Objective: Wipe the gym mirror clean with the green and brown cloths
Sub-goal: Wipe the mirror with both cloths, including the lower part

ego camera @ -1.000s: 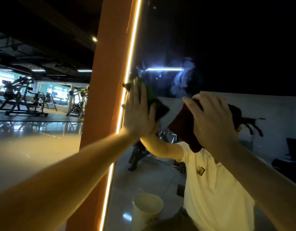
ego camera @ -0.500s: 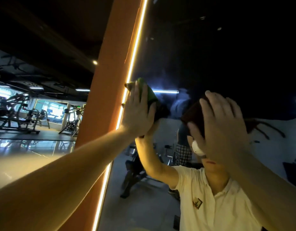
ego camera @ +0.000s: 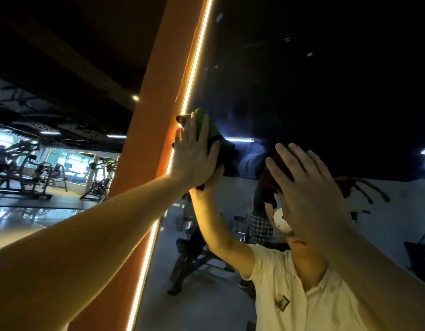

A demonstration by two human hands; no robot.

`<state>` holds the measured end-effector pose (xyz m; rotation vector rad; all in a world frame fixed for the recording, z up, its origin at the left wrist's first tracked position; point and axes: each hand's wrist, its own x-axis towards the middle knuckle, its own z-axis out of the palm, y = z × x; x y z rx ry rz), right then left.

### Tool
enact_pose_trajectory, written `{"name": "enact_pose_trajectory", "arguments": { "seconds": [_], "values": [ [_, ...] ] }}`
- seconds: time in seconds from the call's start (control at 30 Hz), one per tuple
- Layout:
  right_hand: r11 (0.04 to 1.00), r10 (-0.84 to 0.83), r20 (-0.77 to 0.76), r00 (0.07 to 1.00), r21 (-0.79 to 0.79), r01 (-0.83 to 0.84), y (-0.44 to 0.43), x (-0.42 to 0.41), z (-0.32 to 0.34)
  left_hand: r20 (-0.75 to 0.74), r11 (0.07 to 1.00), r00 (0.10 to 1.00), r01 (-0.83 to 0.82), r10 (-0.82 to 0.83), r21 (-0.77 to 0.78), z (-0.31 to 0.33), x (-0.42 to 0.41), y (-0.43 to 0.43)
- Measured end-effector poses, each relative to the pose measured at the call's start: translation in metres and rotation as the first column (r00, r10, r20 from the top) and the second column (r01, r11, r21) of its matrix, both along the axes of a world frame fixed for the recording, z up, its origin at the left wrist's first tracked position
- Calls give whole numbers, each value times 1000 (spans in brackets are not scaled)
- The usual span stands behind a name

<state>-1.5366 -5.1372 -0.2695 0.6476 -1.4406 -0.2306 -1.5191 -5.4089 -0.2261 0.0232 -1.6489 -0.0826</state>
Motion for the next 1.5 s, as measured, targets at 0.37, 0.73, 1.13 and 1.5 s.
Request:
{"name": "enact_pose_trajectory", "arguments": {
  "seconds": [0.37, 0.73, 1.13, 1.5],
  "values": [
    [1000, 3, -7, 1000, -12, -3, -1, 0, 0, 72, 922, 988, 156, -139, -353, -172, 13, -8],
    [997, 41, -47, 998, 60, -39, 1, -2, 18, -51, 994, 995, 80, -83, -72, -63, -6, 14],
    [996, 35, -43, 998, 80, -32, -12, -2, 46, -97, 1000, 995, -8, 9, 5, 28, -9, 0],
    [990, 46, 47, 998, 133, -52, -25, 14, 209, -91, 992, 989, 120, -115, 48, -14, 0, 15]
  ]
}}
